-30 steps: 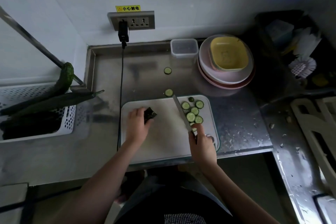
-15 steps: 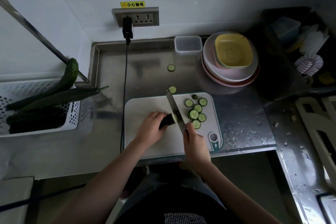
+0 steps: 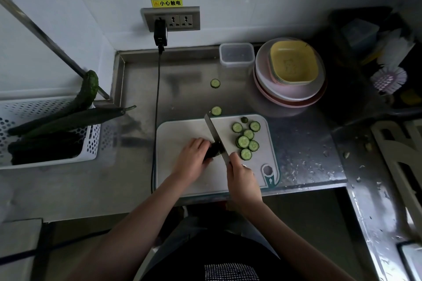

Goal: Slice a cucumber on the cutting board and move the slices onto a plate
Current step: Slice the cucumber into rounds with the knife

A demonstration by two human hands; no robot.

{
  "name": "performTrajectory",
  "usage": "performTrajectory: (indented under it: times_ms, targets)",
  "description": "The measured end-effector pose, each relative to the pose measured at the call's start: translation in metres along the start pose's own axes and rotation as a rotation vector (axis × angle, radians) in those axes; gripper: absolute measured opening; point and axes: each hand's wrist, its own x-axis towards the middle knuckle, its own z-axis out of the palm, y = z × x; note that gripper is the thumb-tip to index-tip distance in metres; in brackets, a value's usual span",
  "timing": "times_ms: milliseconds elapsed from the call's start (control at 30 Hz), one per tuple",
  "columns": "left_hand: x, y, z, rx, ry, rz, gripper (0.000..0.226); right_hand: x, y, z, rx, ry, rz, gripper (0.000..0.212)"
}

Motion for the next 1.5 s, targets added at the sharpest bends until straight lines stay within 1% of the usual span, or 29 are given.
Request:
performTrajectory:
  times_ms: [133,333,467,533,600,700,733,800,833,1000,1100,1133,1200,1267,1333,1500]
  targets:
    - [-0.001,0.000,0.000,0.001,-0.002,0.011,0.041,-0.001,-0.001,0.001,-0.040,-0.014,-0.003,0.013]
    - [-0.002,-0.001,0.003,0.025,0.006,0.103,0.042,0.000,-0.002,0.006,-0.137,-0.051,-0.010,0.017]
    - [-0.002,-0.004,0.005,0.004,0.014,0.104,0.040,0.003,-0.002,0.009,-0.182,-0.060,-0.026,0.023]
    - [-0.001,-0.005,0.005,-0.014,0.031,0.101,0.035,0.006,-0.002,0.010,-0.190,-0.071,-0.015,0.024]
    - [-0.001,-0.006,0.005,-0.025,0.050,0.119,0.022,0.009,0.000,0.012,-0.196,-0.088,0.007,0.023]
    - [-0.002,-0.005,0.006,-0.019,0.057,0.128,0.029,0.011,0.003,0.015,-0.210,-0.110,0.023,0.024]
    - [-0.002,-0.005,0.007,-0.020,0.057,0.116,0.034,0.011,0.003,0.015,-0.211,-0.112,0.025,0.024]
    - [-0.001,-0.005,0.007,-0.027,0.045,0.088,0.047,0.012,0.002,0.015,-0.199,-0.115,0.036,0.023]
    - [-0.001,-0.004,0.006,-0.028,0.039,0.081,0.048,0.013,0.002,0.016,-0.196,-0.123,0.044,0.022]
    - [-0.003,-0.004,0.004,-0.032,0.044,0.090,0.041,0.015,0.003,0.015,-0.192,-0.162,0.073,0.021]
    - [-0.002,-0.004,0.003,0.009,0.040,0.096,0.039,0.015,0.004,0.009,-0.113,-0.152,0.079,0.013]
    - [-0.002,-0.005,0.003,0.019,0.041,0.099,0.038,0.014,0.005,0.005,-0.078,-0.128,0.083,0.011]
    - [-0.003,-0.007,0.002,0.008,0.051,0.099,0.036,0.011,0.008,0.000,-0.012,-0.048,0.090,0.015]
    - [-0.006,-0.008,0.002,-0.026,0.067,0.063,0.036,0.006,0.007,-0.005,0.051,0.018,0.095,0.016]
    - [-0.008,-0.008,0.003,-0.049,0.081,0.043,0.035,0.002,0.004,-0.005,0.062,0.007,0.083,0.015]
    - [-0.004,-0.007,0.003,-0.047,0.073,0.064,0.032,0.000,-0.002,0.000,0.020,-0.058,0.039,0.006]
